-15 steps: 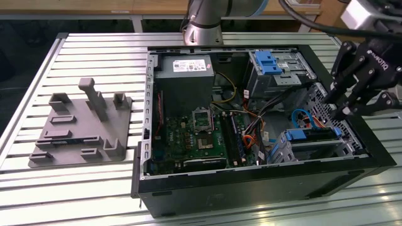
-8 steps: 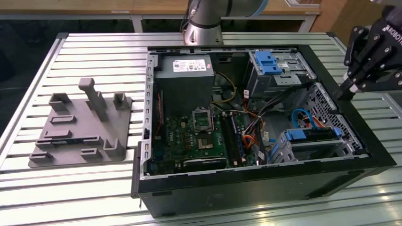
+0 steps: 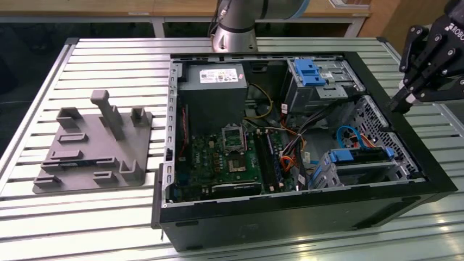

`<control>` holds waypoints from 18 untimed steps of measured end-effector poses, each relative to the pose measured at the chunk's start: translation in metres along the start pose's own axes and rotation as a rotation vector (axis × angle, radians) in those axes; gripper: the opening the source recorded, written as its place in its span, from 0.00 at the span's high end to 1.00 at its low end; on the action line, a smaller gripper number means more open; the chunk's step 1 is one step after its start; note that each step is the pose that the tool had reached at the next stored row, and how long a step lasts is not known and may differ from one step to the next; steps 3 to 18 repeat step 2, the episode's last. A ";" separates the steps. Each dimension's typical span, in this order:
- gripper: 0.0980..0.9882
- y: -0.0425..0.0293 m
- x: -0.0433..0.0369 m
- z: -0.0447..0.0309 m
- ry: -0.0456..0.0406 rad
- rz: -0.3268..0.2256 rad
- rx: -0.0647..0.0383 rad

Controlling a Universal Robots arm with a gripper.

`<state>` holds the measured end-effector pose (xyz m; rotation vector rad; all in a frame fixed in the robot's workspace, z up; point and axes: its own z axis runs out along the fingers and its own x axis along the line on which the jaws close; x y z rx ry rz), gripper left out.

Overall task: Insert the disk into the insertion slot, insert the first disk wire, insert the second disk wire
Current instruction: 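Insert the second disk wire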

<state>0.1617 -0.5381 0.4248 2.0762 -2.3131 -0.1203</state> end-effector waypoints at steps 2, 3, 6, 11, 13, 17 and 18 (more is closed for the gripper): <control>1.00 0.0000 0.0000 0.0000 -0.0001 0.000 0.000; 1.00 0.0000 0.0000 0.0000 -0.0001 0.000 0.000; 1.00 0.0000 0.0000 0.0000 -0.0001 0.000 0.000; 1.00 0.0000 0.0000 0.0000 -0.0001 0.000 0.000; 1.00 0.0000 0.0000 0.0000 -0.0001 0.000 0.000; 1.00 0.0000 0.0000 0.0000 -0.0001 0.000 0.000; 1.00 0.0000 0.0000 0.0000 -0.0001 0.000 0.000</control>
